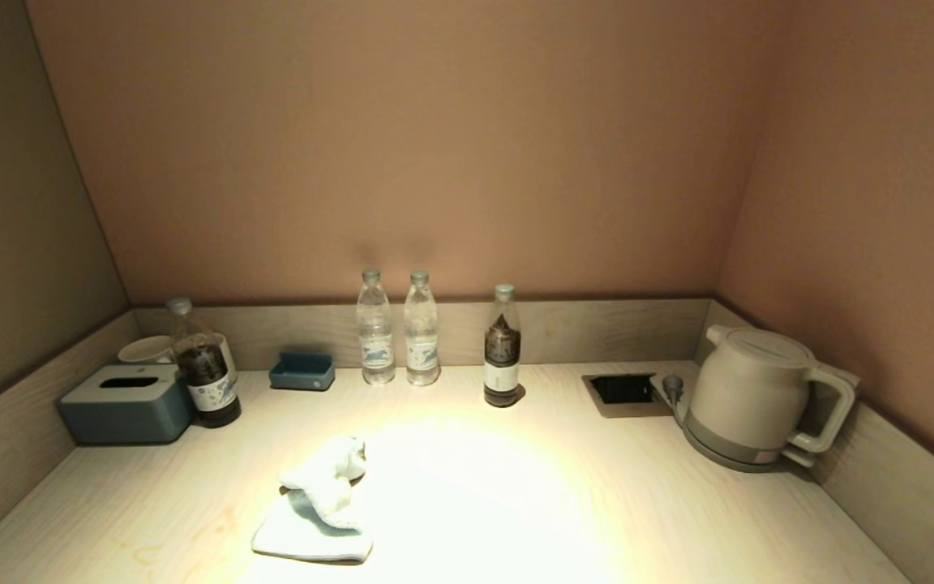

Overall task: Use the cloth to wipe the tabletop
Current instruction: Sweep the stains on the table

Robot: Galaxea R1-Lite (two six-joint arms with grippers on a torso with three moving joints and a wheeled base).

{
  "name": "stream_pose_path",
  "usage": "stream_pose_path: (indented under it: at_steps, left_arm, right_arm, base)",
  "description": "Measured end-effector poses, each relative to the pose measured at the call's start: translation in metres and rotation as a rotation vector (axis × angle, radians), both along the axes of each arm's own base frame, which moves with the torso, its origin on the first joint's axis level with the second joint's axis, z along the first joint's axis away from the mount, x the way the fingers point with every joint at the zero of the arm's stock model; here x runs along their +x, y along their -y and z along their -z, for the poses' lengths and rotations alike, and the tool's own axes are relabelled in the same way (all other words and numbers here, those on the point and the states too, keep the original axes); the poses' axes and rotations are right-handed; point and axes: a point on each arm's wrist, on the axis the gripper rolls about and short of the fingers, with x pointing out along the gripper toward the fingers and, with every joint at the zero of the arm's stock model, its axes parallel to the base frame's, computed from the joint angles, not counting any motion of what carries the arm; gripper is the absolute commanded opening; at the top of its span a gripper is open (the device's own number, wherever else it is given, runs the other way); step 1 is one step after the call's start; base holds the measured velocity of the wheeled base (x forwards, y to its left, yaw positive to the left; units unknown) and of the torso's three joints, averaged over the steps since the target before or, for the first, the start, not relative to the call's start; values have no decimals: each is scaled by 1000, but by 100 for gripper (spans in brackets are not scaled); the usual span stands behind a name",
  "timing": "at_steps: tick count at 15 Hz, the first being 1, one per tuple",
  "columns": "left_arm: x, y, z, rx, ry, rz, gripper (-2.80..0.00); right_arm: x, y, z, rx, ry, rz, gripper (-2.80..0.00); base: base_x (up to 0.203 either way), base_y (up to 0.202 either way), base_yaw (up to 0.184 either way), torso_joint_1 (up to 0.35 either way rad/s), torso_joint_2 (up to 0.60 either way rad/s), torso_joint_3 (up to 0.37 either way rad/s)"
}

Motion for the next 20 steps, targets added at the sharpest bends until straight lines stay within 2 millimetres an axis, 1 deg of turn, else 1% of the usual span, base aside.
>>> stream_pose_path:
  at_steps: [2,4,6,10,14,18,20]
  left_arm:
    - [0,0,0,0,0,0,-280]
    - [0,0,0,0,0,0,-280]
    - [0,0,0,0,0,1,-280]
    - [0,0,0,0,0,0,-280]
    - [0,0,0,0,0,0,-280]
    - [0,0,0,0,0,0,-280]
    - [0,0,0,0,0,0,-280]
  right_arm:
    - [-13,-2,14,-28,12,35,-280]
    - [-22,-3,29,-48,25,16,-280]
    - [-27,-4,39,-69,42,-35,-280]
    - [-36,-7,70,-129,55,-195,-280]
    - [-25,-11,97,-169,13,-369,-280]
    - [-3,-14,135,-195,-83,-492,-280]
    - [2,-15,145,-214,-88,-535,-280]
  base:
    - [0,0,0,0,0,0]
    - [0,0,0,0,0,0]
    - [0,0,0,0,0,0]
    - [0,0,0,0,0,0]
    - [0,0,0,0,0,0]
    - [0,0,0,0,0,0]
    - [0,0,0,0,0,0]
